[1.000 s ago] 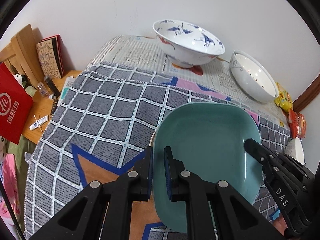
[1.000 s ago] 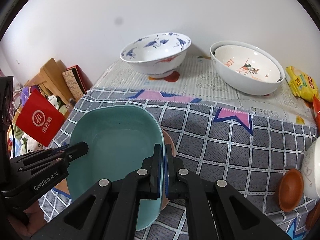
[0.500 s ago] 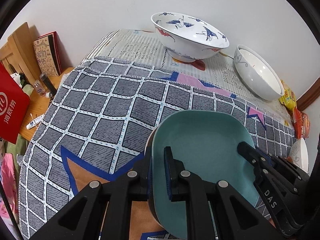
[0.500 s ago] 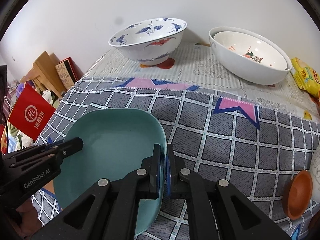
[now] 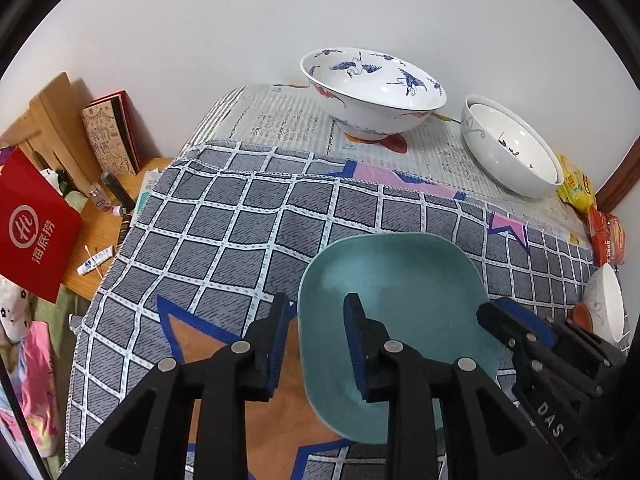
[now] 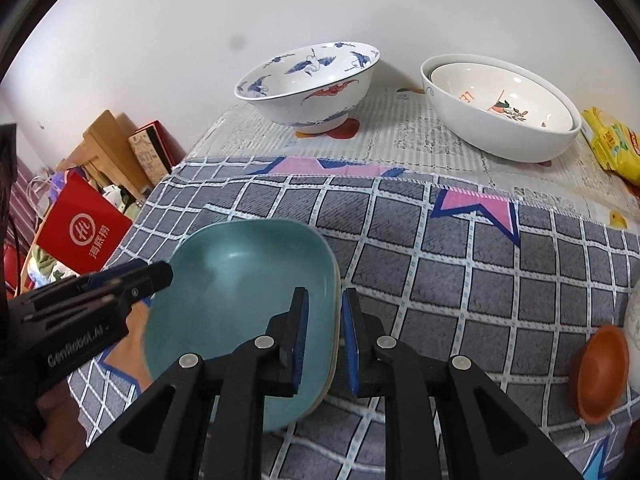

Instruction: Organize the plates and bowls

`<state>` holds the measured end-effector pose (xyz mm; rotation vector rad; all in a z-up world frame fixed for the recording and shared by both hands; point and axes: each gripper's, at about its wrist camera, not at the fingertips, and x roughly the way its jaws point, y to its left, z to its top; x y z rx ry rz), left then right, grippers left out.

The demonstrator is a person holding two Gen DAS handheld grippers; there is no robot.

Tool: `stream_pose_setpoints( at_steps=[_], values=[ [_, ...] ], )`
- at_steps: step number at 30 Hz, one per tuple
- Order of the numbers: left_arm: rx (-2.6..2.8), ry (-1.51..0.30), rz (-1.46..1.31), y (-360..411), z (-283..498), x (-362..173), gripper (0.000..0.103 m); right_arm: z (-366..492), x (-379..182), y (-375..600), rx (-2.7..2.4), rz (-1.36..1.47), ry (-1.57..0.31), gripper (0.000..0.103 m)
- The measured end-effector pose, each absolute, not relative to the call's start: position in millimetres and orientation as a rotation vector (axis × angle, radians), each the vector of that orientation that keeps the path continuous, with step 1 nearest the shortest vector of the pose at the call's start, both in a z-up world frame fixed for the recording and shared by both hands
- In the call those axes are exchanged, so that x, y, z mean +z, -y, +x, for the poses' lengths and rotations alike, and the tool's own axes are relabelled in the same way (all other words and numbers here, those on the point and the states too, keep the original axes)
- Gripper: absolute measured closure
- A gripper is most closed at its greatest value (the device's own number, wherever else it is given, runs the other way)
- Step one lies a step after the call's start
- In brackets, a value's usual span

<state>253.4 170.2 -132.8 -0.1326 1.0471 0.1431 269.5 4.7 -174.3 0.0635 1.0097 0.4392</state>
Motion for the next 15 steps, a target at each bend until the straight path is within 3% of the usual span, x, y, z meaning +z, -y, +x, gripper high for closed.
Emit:
stream_pose_setpoints(
  at_steps=[15],
  values=[
    [0.153,-1.14,-0.147,-172,241,-175,0.076,250,-202,-4,0.441,0.018,-1.051,0.086]
  ],
)
